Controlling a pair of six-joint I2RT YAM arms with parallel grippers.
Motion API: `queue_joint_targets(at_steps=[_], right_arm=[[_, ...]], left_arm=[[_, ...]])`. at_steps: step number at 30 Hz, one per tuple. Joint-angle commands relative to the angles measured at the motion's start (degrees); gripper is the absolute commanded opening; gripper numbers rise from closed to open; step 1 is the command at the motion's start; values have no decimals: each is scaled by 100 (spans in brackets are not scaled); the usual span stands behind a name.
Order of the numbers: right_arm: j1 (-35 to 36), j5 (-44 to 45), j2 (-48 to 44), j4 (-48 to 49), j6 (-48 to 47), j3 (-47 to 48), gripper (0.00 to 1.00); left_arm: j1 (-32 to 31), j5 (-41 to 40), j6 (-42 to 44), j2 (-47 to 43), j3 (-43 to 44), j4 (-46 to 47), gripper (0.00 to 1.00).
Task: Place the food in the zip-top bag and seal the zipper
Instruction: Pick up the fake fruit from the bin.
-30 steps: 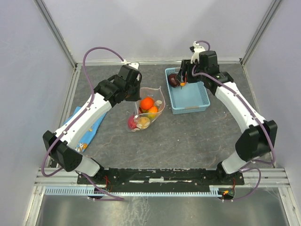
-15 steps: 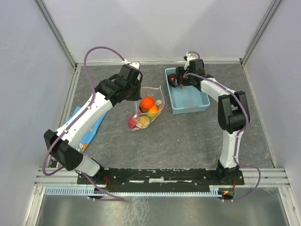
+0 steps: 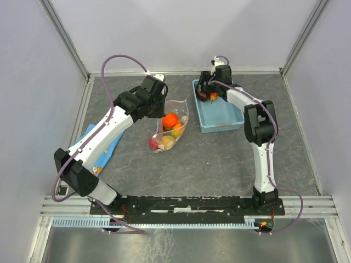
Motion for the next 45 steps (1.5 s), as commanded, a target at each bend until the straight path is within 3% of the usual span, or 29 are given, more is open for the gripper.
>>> queue_joint_targets(at_steps=[1,16,23,31,45], right_arm=[[7,60,226,-268,301,351,84],[5,-280,163,-599,494,-90,94],[-39,-245,-331,-303,486,-713,81],[-39,-204,-1607,-480,279,-1558,70],[108,-616,-3892,-2412,517,-2030,62]], left_arm=[[13,-102,196,-53,228,20,3],[12,-93,130,-163,121,32,3],[13,-41,95,-318,17,112,3],[13,2,149,-460,-45,173,3],[8,351,309,-607,-268,398,3]])
